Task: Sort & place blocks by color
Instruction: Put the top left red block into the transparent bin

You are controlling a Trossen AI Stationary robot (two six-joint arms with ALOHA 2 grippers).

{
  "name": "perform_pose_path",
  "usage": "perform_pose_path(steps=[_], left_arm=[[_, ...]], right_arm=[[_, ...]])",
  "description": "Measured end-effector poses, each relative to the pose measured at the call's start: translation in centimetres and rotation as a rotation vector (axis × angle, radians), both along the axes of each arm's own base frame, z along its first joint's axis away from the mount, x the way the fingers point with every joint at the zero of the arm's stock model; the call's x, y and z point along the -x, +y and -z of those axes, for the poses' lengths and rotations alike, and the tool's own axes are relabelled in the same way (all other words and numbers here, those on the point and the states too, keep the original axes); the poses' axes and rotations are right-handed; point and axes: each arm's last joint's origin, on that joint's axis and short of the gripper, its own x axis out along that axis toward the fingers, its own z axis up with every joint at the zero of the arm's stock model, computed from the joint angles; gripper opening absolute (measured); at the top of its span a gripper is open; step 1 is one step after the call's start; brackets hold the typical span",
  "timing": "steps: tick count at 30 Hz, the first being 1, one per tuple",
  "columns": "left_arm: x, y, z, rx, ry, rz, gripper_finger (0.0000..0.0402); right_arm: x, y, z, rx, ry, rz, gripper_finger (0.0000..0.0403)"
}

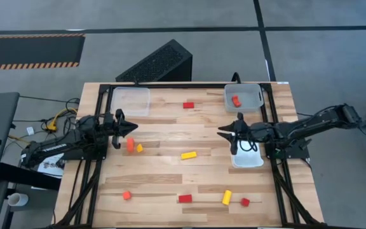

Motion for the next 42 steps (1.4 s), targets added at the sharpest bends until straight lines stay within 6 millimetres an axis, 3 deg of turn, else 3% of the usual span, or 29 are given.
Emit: perform_pose_path(steps=[7, 11, 17, 22, 30, 42], left_arm=[[0.0, 0.3, 0.0, 0.040, -0.003, -0.099, 0.0000], [0.2, 0.5, -0.4, -0.032, -0.010, -0.202, 0.0000], [1.0, 0.6, -3.5, -0.144, -0.056, -0.332, 0.0000], [0.7, 0.8, -4.8, -0.126, -0.013, -0.352, 0.0000], [-2.6, 2.0, -4.8, -0.123, 0.240, -0.374, 0.0029], [-10.4, 4.6, -6.8, -0.253, 0.538, -0.279, 0.0184]], right_arm=[[0.1, -0.2, 0.9, -0.002, 0.080, 0.033, 0.0140], [-0.1, -0.4, 0.2, -0.024, 0.006, 0.051, 0.0143], [-0.1, -0.3, -0.1, 0.013, -0.007, 0.018, 0.0135], [-0.1, -0.3, 0.3, 0.002, 0.021, 0.022, 0.0129], [-0.2, -0.3, -0.6, 0.025, -0.056, 0.010, 0.0129], [-0.2, -0.3, -0.7, 0.029, -0.061, 0.009, 0.0128]])
